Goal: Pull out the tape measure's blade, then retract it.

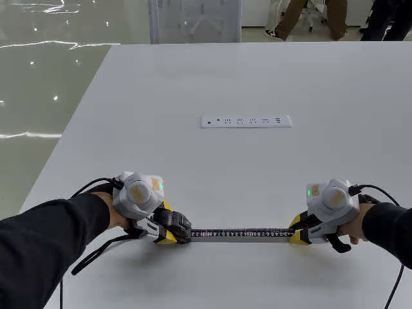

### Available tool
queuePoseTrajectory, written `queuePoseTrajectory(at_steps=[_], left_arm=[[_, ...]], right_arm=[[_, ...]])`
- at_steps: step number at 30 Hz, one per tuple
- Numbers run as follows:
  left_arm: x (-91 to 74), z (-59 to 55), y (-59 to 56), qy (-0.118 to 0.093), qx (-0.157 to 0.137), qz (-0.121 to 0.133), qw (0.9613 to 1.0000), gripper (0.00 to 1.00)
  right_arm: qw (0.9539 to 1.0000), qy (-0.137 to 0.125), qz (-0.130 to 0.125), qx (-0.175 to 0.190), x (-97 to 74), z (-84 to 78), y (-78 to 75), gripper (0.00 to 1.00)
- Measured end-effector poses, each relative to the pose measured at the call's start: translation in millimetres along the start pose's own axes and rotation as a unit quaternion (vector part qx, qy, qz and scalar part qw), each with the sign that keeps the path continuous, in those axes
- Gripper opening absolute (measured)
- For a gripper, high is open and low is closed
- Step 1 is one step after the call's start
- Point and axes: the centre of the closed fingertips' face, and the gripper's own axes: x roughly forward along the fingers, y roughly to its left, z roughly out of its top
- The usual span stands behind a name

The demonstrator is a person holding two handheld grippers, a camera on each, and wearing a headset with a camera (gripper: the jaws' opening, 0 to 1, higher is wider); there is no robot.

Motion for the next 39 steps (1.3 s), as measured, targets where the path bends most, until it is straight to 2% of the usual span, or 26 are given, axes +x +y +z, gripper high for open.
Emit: queuePoseTrajectory(at_steps=[4,7,9,10,11,13,14,16,17,19,20,21,22,25,26,27,28,29,31,32,33,34,35,36,37,39], left_arm=[[1.4,-0.5,1.8,-0.001,-0.027,0.009,0.9996,0.36],[0.5,-1.5,2.3,-0.001,-0.029,0.013,0.9995,0.36],[-1.9,4.0,2.8,-0.029,-0.041,0.020,0.9985,0.36],[-5.7,4.1,5.8,-0.038,-0.061,0.027,0.9971,0.37],[-8.8,3.0,9.4,-0.039,-0.072,0.037,0.9960,0.39],[-17.0,-2.4,19.7,-0.041,-0.097,0.064,0.9924,0.51],[-22.7,-6.5,26.4,-0.044,-0.114,0.081,0.9892,0.56],[-31.0,-5.1,30.2,-0.070,-0.149,0.087,0.9824,0.65],[-39.9,3.3,30.7,-0.108,-0.167,0.086,0.9762,0.67],[-53.6,4.7,39.1,-0.136,-0.177,0.115,0.9681,0.76],[-61.7,1.4,42.0,-0.143,-0.185,0.132,0.9632,0.82],[-66.4,-0.3,42.8,-0.151,-0.193,0.140,0.9594,0.91],[-72.4,-3.4,41.0,-0.162,-0.206,0.143,0.9543,0.97],[-84.8,-15.7,29.1,-0.179,-0.239,0.144,0.9435,1.00],[-88.0,-21.1,27.7,-0.179,-0.242,0.151,0.9415,1.00],[-93.2,-29.4,24.1,-0.178,-0.253,0.163,0.9370,1.00],[-96.6,-36.1,21.8,-0.178,-0.263,0.170,0.9329,1.00],[-99.3,-41.1,18.7,-0.175,-0.265,0.177,0.9314,1.00],[-108.2,-57.8,15.6,-0.164,-0.252,0.214,0.9296,1.00],[-115.6,-65.3,15.3,-0.163,-0.238,0.242,0.9263,1.00],[-114.3,-67.9,6.7,-0.167,-0.256,0.225,0.9253,1.00],[-113.7,-72.6,-4.0,-0.171,-0.291,0.208,0.9178,1.00],[-114.6,-77.8,-9.4,-0.164,-0.297,0.208,0.9174,1.00],[-116.7,-81.4,-12.7,-0.161,-0.290,0.215,0.9185,1.00],[-120.3,-82.8,-19.0,-0.168,-0.291,0.218,0.9161,1.00],[-128.3,-77.0,-22.3,-0.204,-0.276,0.233,0.9100,1.00]], right_arm=[[0.9998,0.007,-0.010,0.013,0.4,0.6,-0.3,0.13],[0.9997,0.012,-0.017,0.016,0.8,0.7,0.2,0.13],[0.9992,0.015,-0.025,0.027,0.7,0.7,0.3,0.14],[0.9986,0.014,-0.028,0.042,0.8,1.6,1.5,0.14],[0.9986,0.013,-0.030,0.041,0.9,2.4,1.6,0.16],[0.9984,0.010,-0.053,0.019,-0.1,3.5,-2.8,0.22],[0.9976,0.017,-0.066,0.014,-1.3,0.9,-3.9,0.24],[0.9972,0.013,-0.073,0.013,-3.7,1.7,-1.7,0.26],[0.9963,-0.001,-0.083,0.023,-6.8,4.3,-2.2,0.29],[0.9939,-0.018,-0.101,0.041,-13.0,6.0,-3.9,0.36],[0.9918,-0.029,-0.115,0.046,-19.0,6.4,-6.0,0.41],[0.9895,-0.039,-0.127,0.057,-23.9,6.7,-7.1,0.43],[0.9862,-0.053,-0.138,0.074,-30.4,6.4,-6.5,0.45],[0.9817,-0.062,-0.153,0.095,-43.5,-2.6,0.9,0.53],[0.9797,-0.068,-0.159,0.102,-46.4,-4.7,1.9,0.58],[0.9755,-0.081,-0.171,0.112,-52.3,-7.2,3.5,0.61],[0.9735,-0.087,-0.177,0.116,-56.3,-10.2,5.5,0.64],[0.9717,-0.090,-0.182,0.121,-60.6,-13.3,8.1,0.66],[0.9626,-0.109,-0.197,0.150,-71.9,-20.6,13.4,0.67],[0.9628,-0.107,-0.191,0.158,-75.6,-27.6,21.2,0.67],[0.9637,-0.101,-0.193,0.154,-78.8,-32.7,25.9,0.66],[0.9612,-0.100,-0.207,0.153,-86.1,-37.9,29.3,0.66],[0.9588,-0.105,-0.212,0.157,-91.5,-40.0,32.4,0.68],[0.9564,-0.112,-0.216,0.161,-96.2,-40.7,36.1,0.71],[0.9535,-0.118,-0.220,0.168,-103.4,-43.5,41.3,0.74],[0.9517,-0.117,-0.230,0.167,-111.1,-49.0,47.5,0.80]])
